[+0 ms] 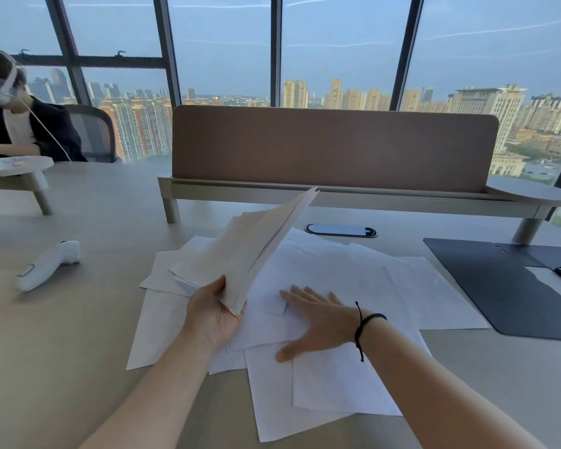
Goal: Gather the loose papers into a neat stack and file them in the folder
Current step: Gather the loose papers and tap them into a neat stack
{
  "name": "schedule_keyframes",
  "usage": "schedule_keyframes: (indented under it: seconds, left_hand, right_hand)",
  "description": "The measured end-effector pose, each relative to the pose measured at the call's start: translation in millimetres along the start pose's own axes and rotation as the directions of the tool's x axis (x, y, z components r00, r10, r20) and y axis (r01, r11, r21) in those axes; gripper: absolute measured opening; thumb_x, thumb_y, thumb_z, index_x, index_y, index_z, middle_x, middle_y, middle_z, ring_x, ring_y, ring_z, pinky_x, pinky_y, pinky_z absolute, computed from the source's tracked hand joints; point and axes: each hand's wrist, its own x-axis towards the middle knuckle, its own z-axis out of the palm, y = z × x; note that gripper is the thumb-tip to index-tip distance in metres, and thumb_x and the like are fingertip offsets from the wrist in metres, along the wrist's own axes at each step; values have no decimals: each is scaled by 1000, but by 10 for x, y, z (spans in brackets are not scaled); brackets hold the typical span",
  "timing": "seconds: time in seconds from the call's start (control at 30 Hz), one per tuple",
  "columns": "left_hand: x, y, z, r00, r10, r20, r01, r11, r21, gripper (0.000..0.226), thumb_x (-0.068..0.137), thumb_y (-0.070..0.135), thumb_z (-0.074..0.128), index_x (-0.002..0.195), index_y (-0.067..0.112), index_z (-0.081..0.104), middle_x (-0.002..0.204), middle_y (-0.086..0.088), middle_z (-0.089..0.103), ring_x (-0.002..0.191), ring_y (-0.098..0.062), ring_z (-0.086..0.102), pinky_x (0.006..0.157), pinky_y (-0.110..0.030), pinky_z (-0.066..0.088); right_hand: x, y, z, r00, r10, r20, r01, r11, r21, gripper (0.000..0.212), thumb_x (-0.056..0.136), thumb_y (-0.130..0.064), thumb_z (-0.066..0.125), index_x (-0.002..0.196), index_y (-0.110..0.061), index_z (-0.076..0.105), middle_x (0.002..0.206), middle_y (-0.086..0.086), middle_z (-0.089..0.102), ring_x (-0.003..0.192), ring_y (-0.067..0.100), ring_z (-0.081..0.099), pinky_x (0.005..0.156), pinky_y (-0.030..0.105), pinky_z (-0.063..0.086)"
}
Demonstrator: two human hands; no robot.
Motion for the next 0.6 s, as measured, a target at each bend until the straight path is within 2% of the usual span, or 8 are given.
schedule_keyframes:
  seconds: [0.13, 0.23, 0.27, 0.33, 0.4, 0.47, 0.53, 0.6]
  left_hand:
    - [-49, 9, 42, 1000, 8, 12, -9, 996, 91, 28, 104, 7, 35, 93, 2, 60, 62, -14, 70, 45, -24, 67, 38, -27, 52]
    - [-20, 95, 43, 989, 145, -16, -136, 954, 268, 26, 100, 8, 45, 115, 1, 65, 115, -20, 72, 104, -34, 71, 84, -45, 59]
    - [-13, 139, 46, 971, 238, -18, -216, 906, 364, 22, 98, 8, 49, 110, 3, 68, 116, -17, 71, 111, -34, 67, 91, -43, 54]
    - [-9, 294, 35, 866, 497, -51, -340, 661, 669, 13, 95, 13, 58, 91, 7, 68, 98, -12, 69, 100, -32, 65, 78, -34, 49]
    - [-22, 482, -36, 753, 657, -30, -337, 424, 840, 19, 91, 22, 60, 89, 4, 64, 93, -18, 64, 88, -29, 58, 71, -38, 41]
    - [61, 617, -198, 748, 663, -19, -261, 321, 910, 38, 86, 32, 55, 93, -3, 65, 97, -26, 65, 90, -35, 60, 77, -45, 44]
    - [100, 626, -274, 792, 611, -6, -142, 193, 971, 46, 90, 33, 50, 107, -6, 65, 110, -31, 66, 103, -43, 62, 87, -46, 47]
    - [126, 530, -261, 849, 523, 68, -129, 81, 988, 48, 92, 35, 48, 116, -2, 66, 120, -27, 66, 111, -42, 61, 92, -45, 47]
  right_hand:
    - [-34, -6, -14, 1000, 9, -22, -10, 999, -35, 120, 69, -86, 61, 161, -36, 3, 172, -9, -5, 158, 13, -5, 127, 49, -3]
    - [-191, -9, 61, 999, 9, -47, -13, 998, -68, 112, 72, -89, 53, 160, -38, 6, 172, -10, -1, 158, 12, 0, 127, 41, 4]
    - [-261, -4, 83, 999, 0, -51, -4, 997, -72, 109, 72, -89, 52, 160, -39, 9, 171, -11, 2, 157, 12, 4, 127, 40, 6]
    - [-395, 52, 88, 996, -3, -94, 2, 1000, -10, 101, 73, -88, 51, 158, -44, 19, 169, -15, 17, 155, 11, 18, 126, 38, 14]
    - [-459, 246, 64, 966, 105, -238, -78, 989, 124, 95, 73, -89, 49, 154, -44, 30, 163, -19, 33, 149, 9, 33, 123, 36, 24]
    - [-490, 560, 68, 880, 302, -366, -260, 952, 159, 96, 75, -91, 37, 156, -40, 28, 166, -12, 29, 151, 14, 31, 124, 42, 20]
    - [-525, 842, 140, 815, 463, -348, -448, 885, 130, 95, 82, -88, 26, 160, -34, 15, 171, -2, 12, 157, 18, 13, 126, 51, 7]
    - [-528, 959, 240, 791, 523, -317, -507, 851, 138, 99, 82, -88, 17, 162, -29, 7, 172, 3, 3, 158, 21, 0, 126, 52, -1]
